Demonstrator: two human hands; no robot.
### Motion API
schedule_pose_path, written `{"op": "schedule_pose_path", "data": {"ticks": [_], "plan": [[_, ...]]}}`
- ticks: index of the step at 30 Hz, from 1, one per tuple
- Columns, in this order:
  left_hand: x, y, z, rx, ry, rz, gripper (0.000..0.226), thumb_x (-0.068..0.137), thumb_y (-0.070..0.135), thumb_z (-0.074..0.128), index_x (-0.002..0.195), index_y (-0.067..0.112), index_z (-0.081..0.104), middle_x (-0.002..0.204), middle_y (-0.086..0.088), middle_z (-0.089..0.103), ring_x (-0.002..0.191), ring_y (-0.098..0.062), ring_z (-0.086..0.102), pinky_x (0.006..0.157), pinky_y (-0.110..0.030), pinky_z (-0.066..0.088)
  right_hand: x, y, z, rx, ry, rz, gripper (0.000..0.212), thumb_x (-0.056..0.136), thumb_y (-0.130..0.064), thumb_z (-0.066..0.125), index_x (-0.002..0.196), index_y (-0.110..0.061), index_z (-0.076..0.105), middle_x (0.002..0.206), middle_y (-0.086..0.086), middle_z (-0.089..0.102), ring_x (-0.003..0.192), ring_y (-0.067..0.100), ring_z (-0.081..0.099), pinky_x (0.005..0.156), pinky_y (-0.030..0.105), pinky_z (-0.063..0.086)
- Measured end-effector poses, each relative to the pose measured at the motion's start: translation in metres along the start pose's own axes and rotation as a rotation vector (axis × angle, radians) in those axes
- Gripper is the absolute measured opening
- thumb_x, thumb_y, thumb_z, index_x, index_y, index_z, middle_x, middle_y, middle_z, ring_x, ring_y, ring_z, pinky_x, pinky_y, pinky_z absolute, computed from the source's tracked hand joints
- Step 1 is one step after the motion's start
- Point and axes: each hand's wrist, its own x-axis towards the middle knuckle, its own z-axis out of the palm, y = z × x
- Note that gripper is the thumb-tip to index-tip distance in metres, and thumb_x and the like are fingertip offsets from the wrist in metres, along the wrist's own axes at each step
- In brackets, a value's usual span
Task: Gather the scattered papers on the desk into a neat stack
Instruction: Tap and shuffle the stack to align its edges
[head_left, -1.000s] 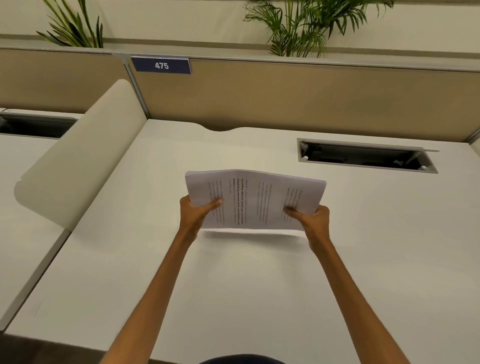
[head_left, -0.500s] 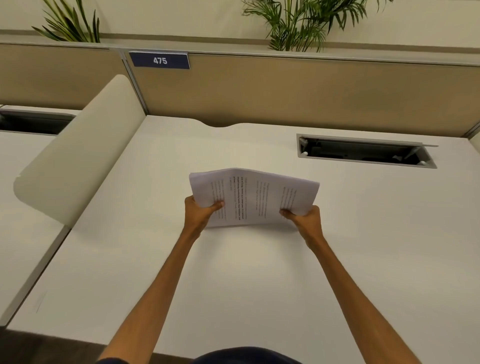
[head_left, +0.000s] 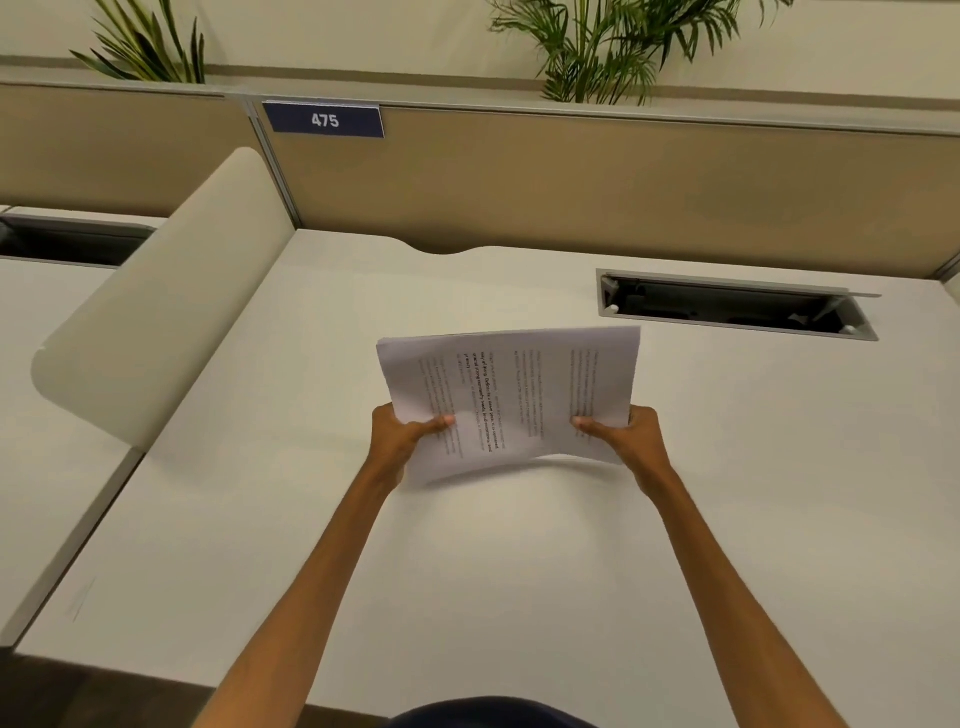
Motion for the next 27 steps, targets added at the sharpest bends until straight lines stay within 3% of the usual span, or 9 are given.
{"op": "schedule_pose_path", "data": {"ticks": [4, 9, 11, 16, 20, 23, 27], "plan": [[-0.011, -0.004, 0.001, -0.214, -0.024, -0.104, 0.059, 0.067, -0.008, 0.083, 0.123, -0.003, 0.064, 0.119, -0.017, 0.073, 0.109, -0.036, 0.07, 0.091, -0.05, 0.058, 0.002, -0.018, -0.019, 0.144, -0.007, 0.031, 0.028, 0.07, -0.029, 0.086, 0.094, -0.018, 0.077, 0.096, 0.002, 0.079, 0.084, 0.02, 0.077, 0.064, 0.022, 0.059], [-0.028, -0.018, 0.039, -0.459, 0.008, -0.214, 0.045, 0.079, -0.006, 0.074, 0.123, -0.002, 0.066, 0.126, -0.017, 0.069, 0.116, -0.031, 0.067, 0.106, -0.056, 0.047, -0.009, -0.025, 0.019, 0.721, -0.001, 0.139, 0.019, 0.092, -0.012, 0.066, 0.11, -0.016, 0.07, 0.107, 0.0, 0.077, 0.094, 0.016, 0.073, 0.074, 0.024, 0.059], [-0.036, -0.023, 0.06, -0.551, -0.013, -0.218, 0.036, 0.085, -0.007, 0.069, 0.119, 0.004, 0.068, 0.127, -0.015, 0.069, 0.118, -0.031, 0.065, 0.107, -0.054, 0.045, -0.017, -0.025, 0.046, 0.781, 0.004, 0.145, 0.02, 0.091, -0.008, 0.066, 0.11, -0.014, 0.069, 0.109, 0.002, 0.076, 0.097, 0.018, 0.073, 0.076, 0.028, 0.06], [-0.042, -0.019, 0.064, -0.607, -0.084, -0.145, 0.052, 0.081, -0.009, 0.071, 0.128, 0.012, 0.062, 0.129, -0.011, 0.069, 0.12, -0.028, 0.065, 0.097, -0.049, 0.055, -0.02, -0.032, 0.057, 0.64, 0.098, 0.087, 0.02, 0.084, -0.006, 0.075, 0.102, -0.014, 0.073, 0.107, 0.005, 0.077, 0.103, 0.026, 0.072, 0.086, 0.039, 0.059], [-0.029, -0.003, 0.018, -0.398, -0.103, -0.066, 0.05, 0.071, -0.004, 0.08, 0.118, 0.007, 0.068, 0.116, -0.012, 0.074, 0.106, -0.029, 0.07, 0.087, -0.037, 0.061, -0.013, -0.034, 0.032, 0.441, 0.068, -0.003, 0.015, 0.081, -0.008, 0.077, 0.092, -0.018, 0.076, 0.095, -0.003, 0.079, 0.091, 0.019, 0.074, 0.077, 0.033, 0.061], [-0.017, 0.02, -0.007, -0.063, -0.145, -0.026, 0.049, 0.059, 0.018, 0.09, 0.105, 0.015, 0.073, 0.101, -0.01, 0.079, 0.09, -0.027, 0.074, 0.073, -0.03, 0.061, -0.009, -0.039, 0.022, 0.318, 0.069, -0.059, 0.013, 0.083, -0.009, 0.077, 0.091, -0.019, 0.075, 0.088, -0.007, 0.079, 0.081, 0.01, 0.075, 0.068, 0.023, 0.059], [-0.01, 0.039, 0.007, 0.193, -0.174, 0.124, 0.033, 0.074, 0.018, 0.087, 0.105, 0.019, 0.076, 0.1, 0.002, 0.08, 0.09, -0.021, 0.077, 0.071, -0.024, 0.06, -0.011, -0.039, 0.035, 0.162, 0.032, -0.139, 0.008, 0.086, -0.012, 0.075, 0.091, -0.017, 0.075, 0.082, -0.011, 0.078, 0.076, 0.009, 0.075, 0.065, 0.02, 0.059]]}}
